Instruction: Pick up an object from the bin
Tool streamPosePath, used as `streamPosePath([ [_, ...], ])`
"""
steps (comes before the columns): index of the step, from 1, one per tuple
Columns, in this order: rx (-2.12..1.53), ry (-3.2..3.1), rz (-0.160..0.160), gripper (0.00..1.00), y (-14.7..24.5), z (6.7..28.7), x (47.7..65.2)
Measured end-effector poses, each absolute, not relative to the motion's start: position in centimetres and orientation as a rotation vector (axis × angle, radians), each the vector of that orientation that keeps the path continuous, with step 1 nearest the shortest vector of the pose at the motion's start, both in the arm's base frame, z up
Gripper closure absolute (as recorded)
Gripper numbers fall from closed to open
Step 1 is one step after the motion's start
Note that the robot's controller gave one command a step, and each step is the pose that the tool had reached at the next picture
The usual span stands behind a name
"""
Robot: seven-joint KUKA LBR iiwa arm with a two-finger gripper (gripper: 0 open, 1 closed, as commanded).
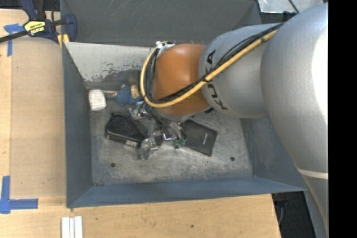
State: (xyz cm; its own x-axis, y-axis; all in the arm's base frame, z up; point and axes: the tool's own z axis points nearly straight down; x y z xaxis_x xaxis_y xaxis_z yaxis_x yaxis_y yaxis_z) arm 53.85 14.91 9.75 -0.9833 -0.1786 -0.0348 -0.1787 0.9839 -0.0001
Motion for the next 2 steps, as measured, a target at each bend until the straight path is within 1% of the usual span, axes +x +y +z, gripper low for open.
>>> streamPosePath([
  [1,-0.279,3.087,0.010,1.00,15.1,9.9,54.0],
  [2,-0.290,3.125,0.000,1.00,17.6,25.3,51.7],
])
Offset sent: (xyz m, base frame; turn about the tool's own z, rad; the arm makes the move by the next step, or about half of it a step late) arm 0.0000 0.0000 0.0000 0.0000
